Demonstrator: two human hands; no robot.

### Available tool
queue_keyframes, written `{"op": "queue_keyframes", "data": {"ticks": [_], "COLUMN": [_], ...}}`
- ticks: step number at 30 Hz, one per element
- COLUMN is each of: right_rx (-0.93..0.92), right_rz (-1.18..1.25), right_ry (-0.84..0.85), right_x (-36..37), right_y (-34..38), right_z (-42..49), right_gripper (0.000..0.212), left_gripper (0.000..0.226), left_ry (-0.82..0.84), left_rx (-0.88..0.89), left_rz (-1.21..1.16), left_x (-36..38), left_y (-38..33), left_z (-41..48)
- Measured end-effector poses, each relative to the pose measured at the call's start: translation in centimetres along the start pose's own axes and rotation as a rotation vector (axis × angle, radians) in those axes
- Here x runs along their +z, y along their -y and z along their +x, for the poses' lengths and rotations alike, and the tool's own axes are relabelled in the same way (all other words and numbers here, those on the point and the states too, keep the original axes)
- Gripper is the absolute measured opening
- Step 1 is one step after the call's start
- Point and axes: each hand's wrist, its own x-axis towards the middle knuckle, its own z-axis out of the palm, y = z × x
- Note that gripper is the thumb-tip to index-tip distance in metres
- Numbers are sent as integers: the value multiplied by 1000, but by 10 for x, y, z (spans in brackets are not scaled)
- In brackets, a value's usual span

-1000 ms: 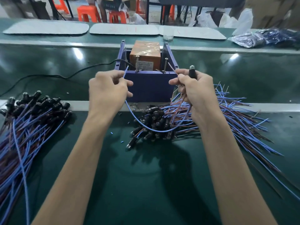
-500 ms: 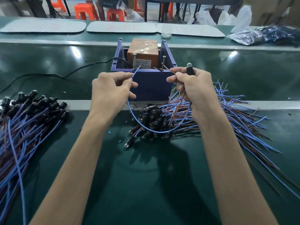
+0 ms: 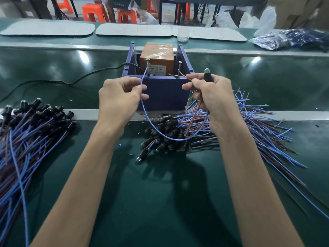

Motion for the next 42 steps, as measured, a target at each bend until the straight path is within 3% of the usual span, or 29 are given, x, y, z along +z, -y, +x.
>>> {"op": "queue_keyframes", "data": {"ticks": [42], "right_rx": [4], "right_rz": [28], "right_ry": [32], "right_x": [3], "right_y": [8], "right_z": [-6], "right_gripper": [26], "left_gripper": [22], "left_ry": [137], "left_rx": [-15], "left_rz": [122], "left_x": [-13], "left_y": [-24], "left_z": [-10]}}
